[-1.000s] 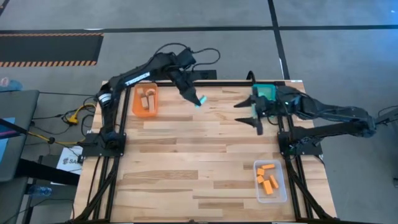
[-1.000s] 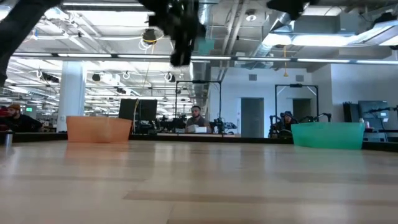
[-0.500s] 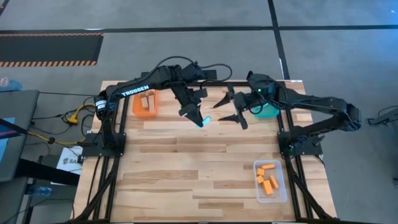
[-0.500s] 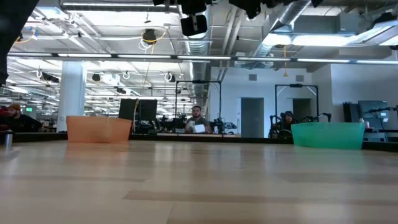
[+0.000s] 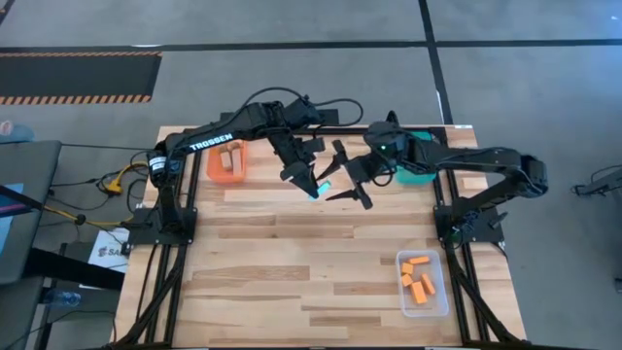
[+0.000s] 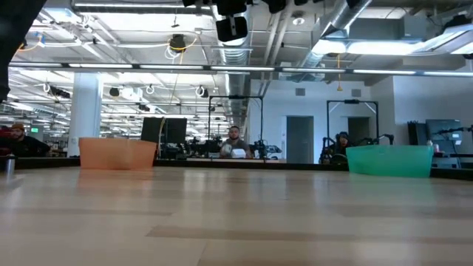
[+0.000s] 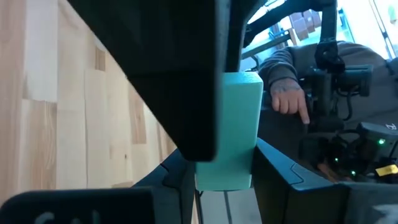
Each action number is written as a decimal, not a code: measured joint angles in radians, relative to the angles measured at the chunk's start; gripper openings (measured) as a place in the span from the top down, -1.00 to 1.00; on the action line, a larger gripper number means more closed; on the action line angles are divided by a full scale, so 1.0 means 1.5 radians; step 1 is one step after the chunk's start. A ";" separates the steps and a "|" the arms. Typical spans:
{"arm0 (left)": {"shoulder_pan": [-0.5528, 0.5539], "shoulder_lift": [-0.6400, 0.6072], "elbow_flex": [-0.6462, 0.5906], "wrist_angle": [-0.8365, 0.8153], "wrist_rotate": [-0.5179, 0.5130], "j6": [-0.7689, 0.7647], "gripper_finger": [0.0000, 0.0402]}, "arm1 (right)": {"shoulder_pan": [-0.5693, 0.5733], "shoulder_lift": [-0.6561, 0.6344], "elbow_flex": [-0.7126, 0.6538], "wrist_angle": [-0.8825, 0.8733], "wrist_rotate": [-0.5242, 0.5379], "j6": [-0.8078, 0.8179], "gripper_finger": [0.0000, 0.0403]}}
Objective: Sort & place blocks by color
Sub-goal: Put the blue block into the blue bin, then return to Home Position
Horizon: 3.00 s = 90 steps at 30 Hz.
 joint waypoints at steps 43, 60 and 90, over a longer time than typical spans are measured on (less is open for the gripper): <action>0.158 -0.168 0.001 -0.170 -0.457 0.108 -0.52 | -0.435 -0.046 -0.067 -0.635 0.381 0.131 0.71; 0.157 -0.176 0.001 -0.168 -0.456 0.117 -0.47 | -0.471 0.095 -0.069 -0.764 0.463 0.192 0.70; 0.175 -0.244 0.000 -0.140 -0.521 0.139 -0.47 | -0.449 0.022 -0.069 -0.777 0.399 0.175 -0.28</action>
